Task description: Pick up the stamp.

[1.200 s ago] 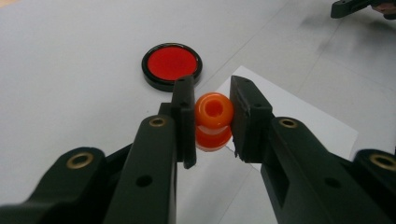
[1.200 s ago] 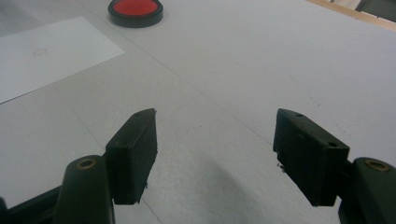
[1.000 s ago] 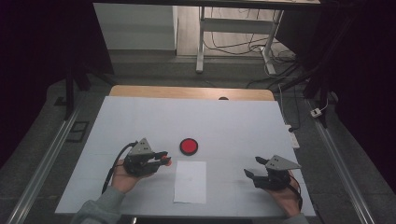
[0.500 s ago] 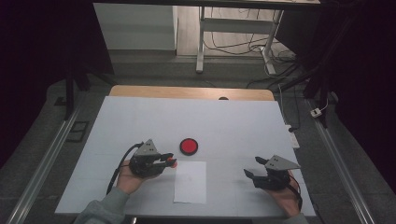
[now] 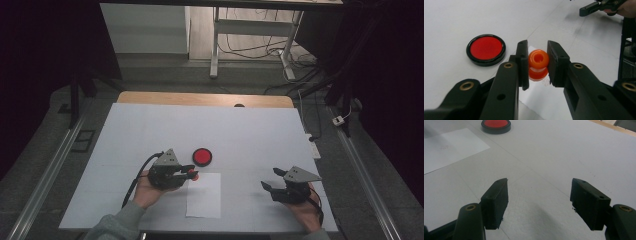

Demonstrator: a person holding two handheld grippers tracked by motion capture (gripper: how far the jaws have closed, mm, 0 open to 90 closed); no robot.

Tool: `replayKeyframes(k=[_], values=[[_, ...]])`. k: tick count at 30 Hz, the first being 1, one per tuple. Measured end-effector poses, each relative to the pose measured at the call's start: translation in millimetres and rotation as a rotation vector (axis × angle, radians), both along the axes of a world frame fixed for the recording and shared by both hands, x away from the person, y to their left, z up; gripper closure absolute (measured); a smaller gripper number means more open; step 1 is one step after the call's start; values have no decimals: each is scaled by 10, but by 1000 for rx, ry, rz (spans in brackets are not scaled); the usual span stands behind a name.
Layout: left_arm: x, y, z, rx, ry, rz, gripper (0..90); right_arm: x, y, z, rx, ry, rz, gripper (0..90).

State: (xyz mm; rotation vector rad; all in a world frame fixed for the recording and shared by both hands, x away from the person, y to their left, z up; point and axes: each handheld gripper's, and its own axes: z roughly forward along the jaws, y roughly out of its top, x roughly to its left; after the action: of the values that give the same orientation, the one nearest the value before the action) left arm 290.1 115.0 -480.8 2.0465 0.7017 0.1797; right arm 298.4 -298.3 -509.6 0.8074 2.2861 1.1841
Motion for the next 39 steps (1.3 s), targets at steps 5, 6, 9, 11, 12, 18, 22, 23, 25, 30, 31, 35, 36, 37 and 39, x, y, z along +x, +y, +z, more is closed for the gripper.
replayKeyframes(k=[5,6,9,11,12,18,22,23,25,30,31,35,36,37,39], values=[[11,-63,5,-1,0,-12,722,-1,-1,0,-1,0,-1,304],[20,-94,0,1,0,-18,722,-1,-2,0,0,0,-1,304],[26,-127,-6,2,4,-23,722,0,-2,0,0,-1,-2,304],[36,-178,-13,7,4,-33,722,1,-3,1,0,0,3,304],[39,-195,-14,5,4,-36,722,1,-2,2,0,0,3,304],[56,-275,-15,6,4,-49,722,2,-2,2,0,-2,3,304],[66,-321,-19,8,6,-56,722,2,-4,2,1,-2,2,304],[67,-328,-20,8,7,-58,722,1,-5,3,2,-2,1,304],[68,-333,-20,7,7,-57,721,0,-6,4,3,-2,0,304],[73,-318,-13,3,5,-52,722,1,-6,3,2,-2,1,304],[74,-316,-13,3,5,-51,722,3,-7,2,5,-1,3,304],[76,-310,-11,2,5,-51,722,1,-8,1,4,-4,1,304],[76,-310,-11,2,5,-51,722,0,-6,0,8,-6,-1,304],[77,-309,-11,2,5,-51,722,-1,-6,0,8,-7,-1,304],[79,-307,-11,1,5,-51,722,-1,-6,0,7,-8,-1,304]])
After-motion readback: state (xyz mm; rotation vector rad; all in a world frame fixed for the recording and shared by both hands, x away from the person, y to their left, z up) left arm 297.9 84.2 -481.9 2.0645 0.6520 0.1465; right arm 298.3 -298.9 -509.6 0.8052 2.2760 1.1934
